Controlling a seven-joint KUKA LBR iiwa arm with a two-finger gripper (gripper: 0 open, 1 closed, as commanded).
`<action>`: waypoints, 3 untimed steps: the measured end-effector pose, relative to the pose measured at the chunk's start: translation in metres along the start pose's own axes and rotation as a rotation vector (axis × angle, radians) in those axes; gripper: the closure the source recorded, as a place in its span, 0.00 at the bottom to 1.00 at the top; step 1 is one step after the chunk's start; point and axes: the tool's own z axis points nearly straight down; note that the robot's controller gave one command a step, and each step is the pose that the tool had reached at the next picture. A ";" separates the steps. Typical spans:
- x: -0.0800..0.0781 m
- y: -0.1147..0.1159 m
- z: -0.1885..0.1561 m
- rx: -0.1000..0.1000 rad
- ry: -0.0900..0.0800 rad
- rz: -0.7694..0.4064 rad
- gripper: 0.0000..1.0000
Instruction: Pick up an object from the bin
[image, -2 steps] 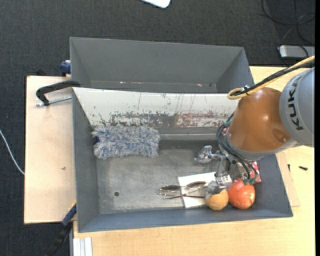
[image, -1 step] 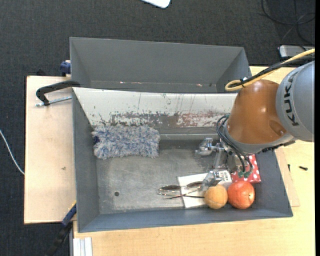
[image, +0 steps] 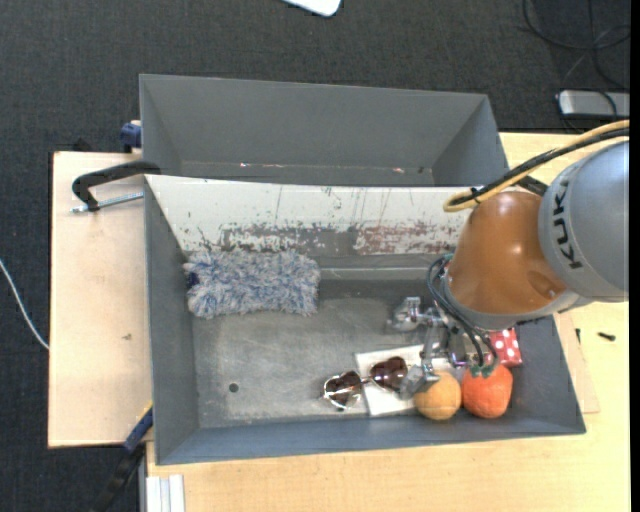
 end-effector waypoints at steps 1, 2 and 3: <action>-0.007 0.005 0.008 0.003 0.003 0.089 1.00; -0.007 0.006 0.007 0.004 0.001 0.096 1.00; -0.008 0.006 0.006 0.004 0.001 0.096 1.00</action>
Offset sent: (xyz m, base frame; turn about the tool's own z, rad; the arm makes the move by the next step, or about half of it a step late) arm 0.0000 0.0000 0.0000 0.0000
